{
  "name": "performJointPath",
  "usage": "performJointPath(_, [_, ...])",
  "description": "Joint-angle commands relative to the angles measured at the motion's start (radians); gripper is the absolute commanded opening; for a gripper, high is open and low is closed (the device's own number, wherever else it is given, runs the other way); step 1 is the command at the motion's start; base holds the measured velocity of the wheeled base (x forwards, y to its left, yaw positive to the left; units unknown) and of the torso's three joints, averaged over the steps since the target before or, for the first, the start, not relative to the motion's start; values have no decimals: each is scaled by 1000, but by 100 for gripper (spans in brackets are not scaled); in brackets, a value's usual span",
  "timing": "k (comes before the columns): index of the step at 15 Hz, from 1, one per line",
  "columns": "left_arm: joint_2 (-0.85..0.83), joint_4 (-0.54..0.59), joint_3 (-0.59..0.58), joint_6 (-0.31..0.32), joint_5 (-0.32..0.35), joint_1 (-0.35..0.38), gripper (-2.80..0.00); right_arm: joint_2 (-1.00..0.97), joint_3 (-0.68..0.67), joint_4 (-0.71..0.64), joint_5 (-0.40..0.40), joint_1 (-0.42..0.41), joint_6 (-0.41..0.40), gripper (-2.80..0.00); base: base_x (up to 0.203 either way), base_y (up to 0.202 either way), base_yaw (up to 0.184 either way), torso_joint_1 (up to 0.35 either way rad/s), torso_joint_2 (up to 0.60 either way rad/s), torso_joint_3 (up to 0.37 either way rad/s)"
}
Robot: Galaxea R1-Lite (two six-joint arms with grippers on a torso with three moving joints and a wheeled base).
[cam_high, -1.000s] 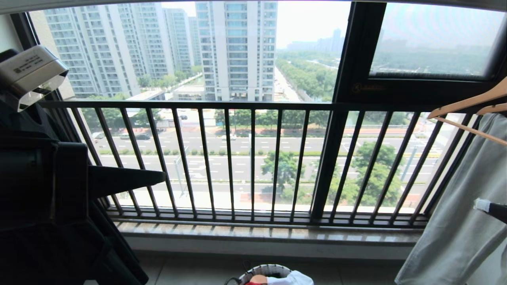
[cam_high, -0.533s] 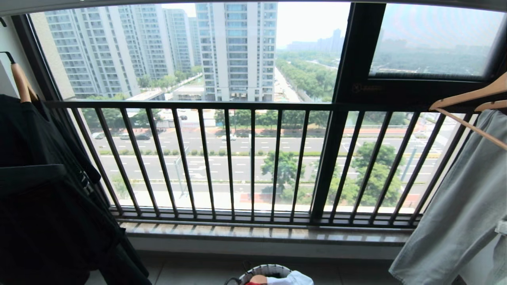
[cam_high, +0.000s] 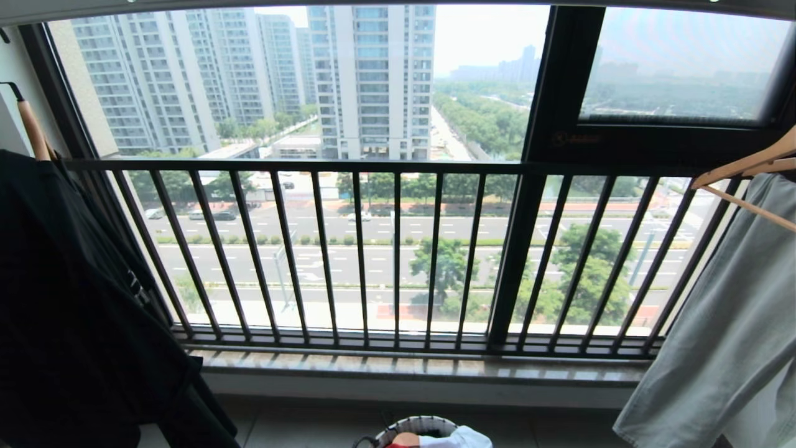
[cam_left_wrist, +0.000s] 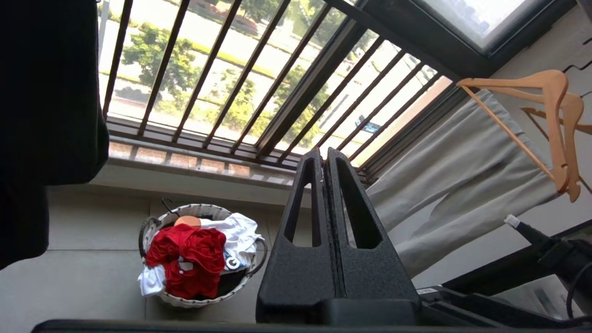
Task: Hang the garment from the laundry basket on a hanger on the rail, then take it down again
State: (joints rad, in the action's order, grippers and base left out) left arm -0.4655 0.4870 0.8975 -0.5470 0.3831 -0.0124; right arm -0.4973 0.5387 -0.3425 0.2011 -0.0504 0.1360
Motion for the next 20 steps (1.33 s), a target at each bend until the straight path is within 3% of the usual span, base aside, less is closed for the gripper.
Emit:
performJointPath(1, [153, 58, -30, -13, 34, 45, -280, 94, 4, -53, 5, 0, -18, -280, 0, 0, 0, 0, 0, 0])
performJointPath(3, [193, 67, -105, 14, 30, 47, -280, 157, 3, -89, 6, 0, -25, -280, 0, 0, 0, 0, 0, 0])
performJointPath(6, [247, 64, -225, 138, 16, 47, -280, 252, 9, -145, -1, 1, -34, -280, 0, 0, 0, 0, 0, 0])
performJointPath(9, [269, 47, -329, 215, 5, 42, -280, 271, 4, -147, -24, 10, -71, -280, 0, 0, 0, 0, 0, 0])
performJointPath(11, [273, -4, -418, 305, -79, 41, -280, 295, -3, -148, -23, 19, -124, -280, 0, 0, 0, 0, 0, 0])
performJointPath(13, [293, -99, -508, 345, -151, 35, -280, 329, -44, -145, -25, 28, -138, -280, 0, 0, 0, 0, 0, 0])
performJointPath(18, [459, -147, -632, 486, -178, 19, -280, 423, -118, -120, -28, 38, -146, -280, 0, 0, 0, 0, 0, 0])
performJointPath(20, [465, -149, -658, 529, -248, 20, -280, 448, -143, -83, -40, 39, -150, -280, 0, 0, 0, 0, 0, 0])
